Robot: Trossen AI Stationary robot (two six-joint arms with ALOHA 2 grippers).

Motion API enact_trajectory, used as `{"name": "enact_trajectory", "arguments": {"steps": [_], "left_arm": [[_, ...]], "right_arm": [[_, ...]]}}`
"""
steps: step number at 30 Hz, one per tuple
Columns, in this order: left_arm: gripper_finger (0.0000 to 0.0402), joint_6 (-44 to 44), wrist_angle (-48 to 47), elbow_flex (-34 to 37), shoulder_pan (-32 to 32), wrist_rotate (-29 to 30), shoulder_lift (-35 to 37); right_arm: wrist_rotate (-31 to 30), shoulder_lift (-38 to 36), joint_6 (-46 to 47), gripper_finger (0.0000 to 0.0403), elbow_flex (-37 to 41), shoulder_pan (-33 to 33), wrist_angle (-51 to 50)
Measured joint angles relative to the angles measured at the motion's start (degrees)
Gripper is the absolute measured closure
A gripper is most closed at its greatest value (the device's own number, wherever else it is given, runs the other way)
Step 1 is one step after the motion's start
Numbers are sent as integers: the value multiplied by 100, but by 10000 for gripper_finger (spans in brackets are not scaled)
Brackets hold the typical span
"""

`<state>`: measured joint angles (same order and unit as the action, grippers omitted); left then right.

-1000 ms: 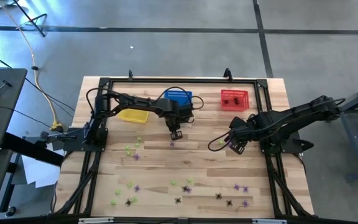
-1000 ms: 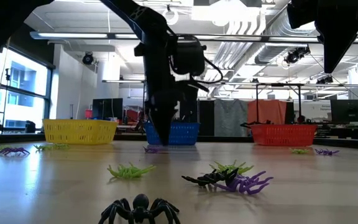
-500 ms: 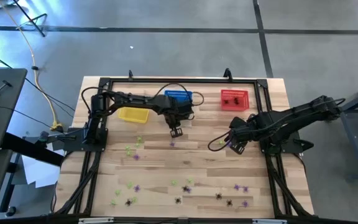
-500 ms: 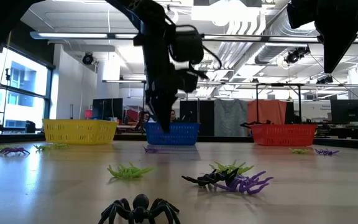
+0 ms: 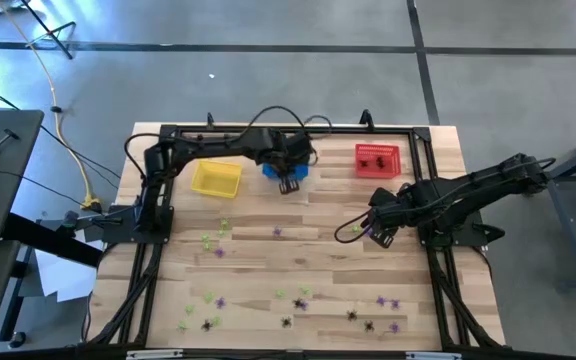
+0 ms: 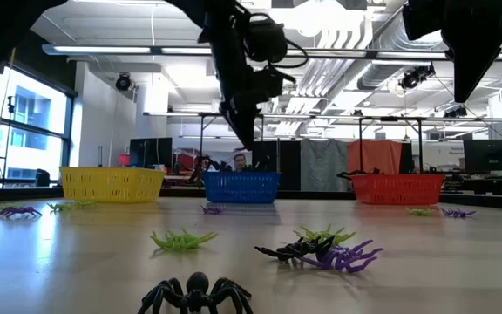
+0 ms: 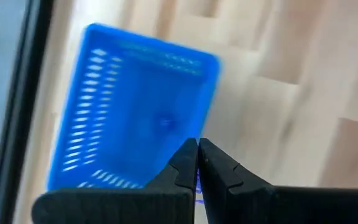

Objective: Sort Halloween decoration
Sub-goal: Put the purple spider toy into the blue bin

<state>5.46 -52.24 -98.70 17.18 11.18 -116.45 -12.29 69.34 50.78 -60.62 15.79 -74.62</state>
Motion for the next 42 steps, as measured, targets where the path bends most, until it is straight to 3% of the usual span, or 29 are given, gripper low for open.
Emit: {"name": "enact_trajectory", "arguments": {"steps": [7,15,22,32,42], "left_arm": [[401,21,265,107,739,-4,-2],[401,-194,296,146,1291,-497,-2],[401,-335,227,146,1244,-951,-2],[398,-218,233,146,872,-857,-2],[324,-81,247,146,818,-663,-2]], "right_arm": [[7,0,20,273,0,0,15],[5,0,20,273,0,-2,36],[2,0,20,273,0,-2,36],[0,0,20,273,0,-2,34],[0,0,20,273,0,0,35]]}}
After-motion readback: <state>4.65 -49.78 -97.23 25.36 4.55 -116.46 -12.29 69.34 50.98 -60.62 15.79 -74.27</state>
